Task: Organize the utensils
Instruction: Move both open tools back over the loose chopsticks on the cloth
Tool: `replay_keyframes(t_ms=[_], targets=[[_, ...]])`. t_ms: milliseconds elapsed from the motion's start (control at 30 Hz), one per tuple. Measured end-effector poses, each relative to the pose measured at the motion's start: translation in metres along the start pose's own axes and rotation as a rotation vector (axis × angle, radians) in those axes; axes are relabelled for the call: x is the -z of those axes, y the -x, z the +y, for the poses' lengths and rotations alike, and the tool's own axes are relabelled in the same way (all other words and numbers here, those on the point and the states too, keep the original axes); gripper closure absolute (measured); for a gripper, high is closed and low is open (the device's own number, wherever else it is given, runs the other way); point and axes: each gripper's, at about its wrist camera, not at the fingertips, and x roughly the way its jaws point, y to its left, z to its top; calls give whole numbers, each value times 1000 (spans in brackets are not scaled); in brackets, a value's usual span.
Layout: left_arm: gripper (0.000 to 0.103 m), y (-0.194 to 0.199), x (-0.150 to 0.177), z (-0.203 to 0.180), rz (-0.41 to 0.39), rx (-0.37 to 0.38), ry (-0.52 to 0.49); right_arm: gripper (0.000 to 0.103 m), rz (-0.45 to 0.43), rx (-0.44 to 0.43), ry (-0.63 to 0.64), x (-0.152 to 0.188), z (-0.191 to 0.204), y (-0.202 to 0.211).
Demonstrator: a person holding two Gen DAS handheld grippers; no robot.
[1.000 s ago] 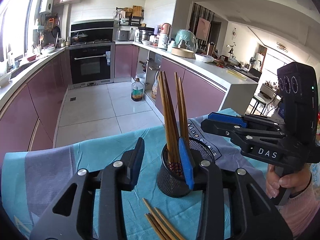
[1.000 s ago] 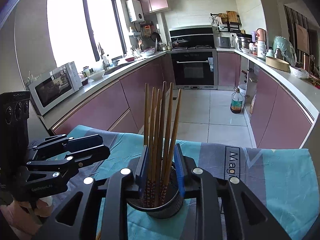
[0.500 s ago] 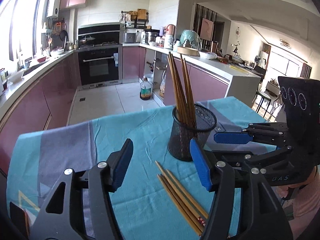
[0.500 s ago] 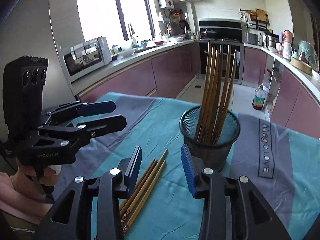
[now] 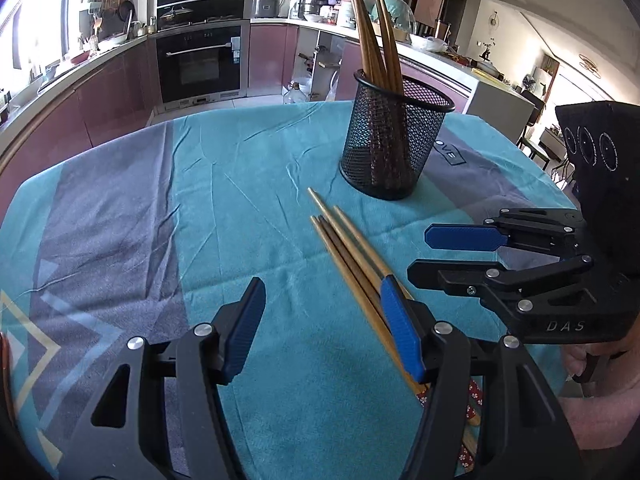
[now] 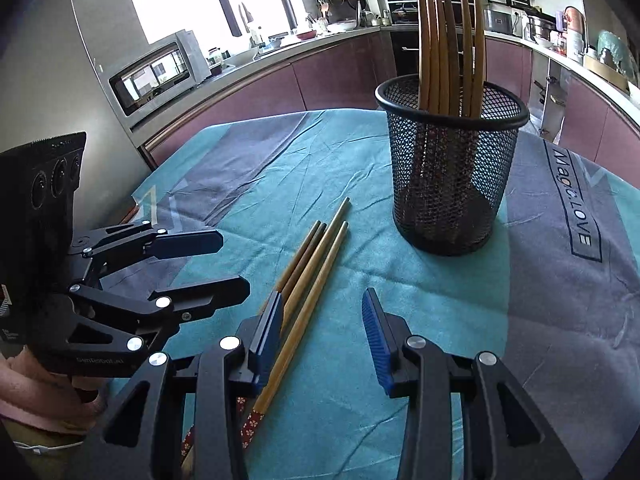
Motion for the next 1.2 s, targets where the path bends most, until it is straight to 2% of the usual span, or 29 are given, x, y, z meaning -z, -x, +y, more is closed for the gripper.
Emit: replay_keyframes(t_ms=[433,633,800,1000,1133,1200], targets=[[42,-15,6,-12,66,-11,-41,65,10,15,10,5,4,-6],[42,-17,8,-14,68,-20,-55,65,11,18,12,6,6,-8],[53,-17,10,-14,71,-45,-79,65,12,24,20,7,8,-10],[71,-17,8,-6,67,-54,-75,66,18,29,30,5,12,-15],[80,-18,5,0,62,-49,-49,74,24,42,43,4,15,-19],[82,-19,4,2,60,-49,-42,75,23,55,48,3,16,-20]])
